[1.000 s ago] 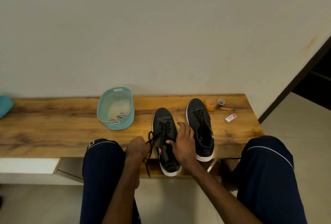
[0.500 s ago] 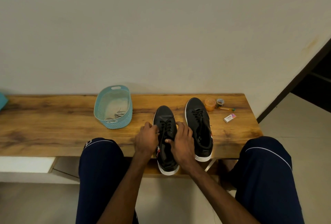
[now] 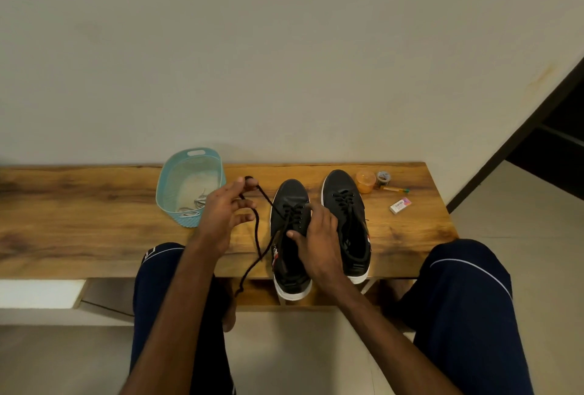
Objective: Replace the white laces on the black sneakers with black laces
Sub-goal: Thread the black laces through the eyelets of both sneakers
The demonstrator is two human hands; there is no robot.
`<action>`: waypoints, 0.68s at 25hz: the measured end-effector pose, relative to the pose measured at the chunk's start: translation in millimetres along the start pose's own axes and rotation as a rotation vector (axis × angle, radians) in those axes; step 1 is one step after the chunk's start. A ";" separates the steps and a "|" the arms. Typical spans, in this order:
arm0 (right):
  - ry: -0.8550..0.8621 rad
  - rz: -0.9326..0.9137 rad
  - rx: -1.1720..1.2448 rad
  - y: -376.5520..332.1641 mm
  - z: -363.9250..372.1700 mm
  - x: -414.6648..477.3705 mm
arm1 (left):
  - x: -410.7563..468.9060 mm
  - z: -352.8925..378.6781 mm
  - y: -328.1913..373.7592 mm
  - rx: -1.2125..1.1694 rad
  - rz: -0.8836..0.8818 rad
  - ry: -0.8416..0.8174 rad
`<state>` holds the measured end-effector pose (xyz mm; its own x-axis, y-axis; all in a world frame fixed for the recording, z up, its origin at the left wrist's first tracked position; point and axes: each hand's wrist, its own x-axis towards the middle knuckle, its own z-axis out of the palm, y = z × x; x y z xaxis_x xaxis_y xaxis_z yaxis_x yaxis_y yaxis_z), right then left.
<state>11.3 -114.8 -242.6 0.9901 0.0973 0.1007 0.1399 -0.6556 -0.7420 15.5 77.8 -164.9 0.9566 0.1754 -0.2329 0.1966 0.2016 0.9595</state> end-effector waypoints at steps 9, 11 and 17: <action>-0.335 -0.180 0.375 -60.8 8.1 -17.0 | -13.3 -6.5 1.2 -0.260 -0.039 -0.198; -0.316 -0.096 0.430 -61.3 9.0 -18.4 | -14.6 -9.3 -1.3 -0.253 -0.055 -0.060; -0.261 0.006 0.411 -51.8 -33.2 -17.4 | -15.6 -23.7 -6.4 -0.103 -0.108 0.258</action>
<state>-13.0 -107.4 -183.9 0.9489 0.3135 -0.0349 0.0683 -0.3122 -0.9476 -5.8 96.7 -171.2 0.8423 0.3843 -0.3780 0.2589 0.3266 0.9090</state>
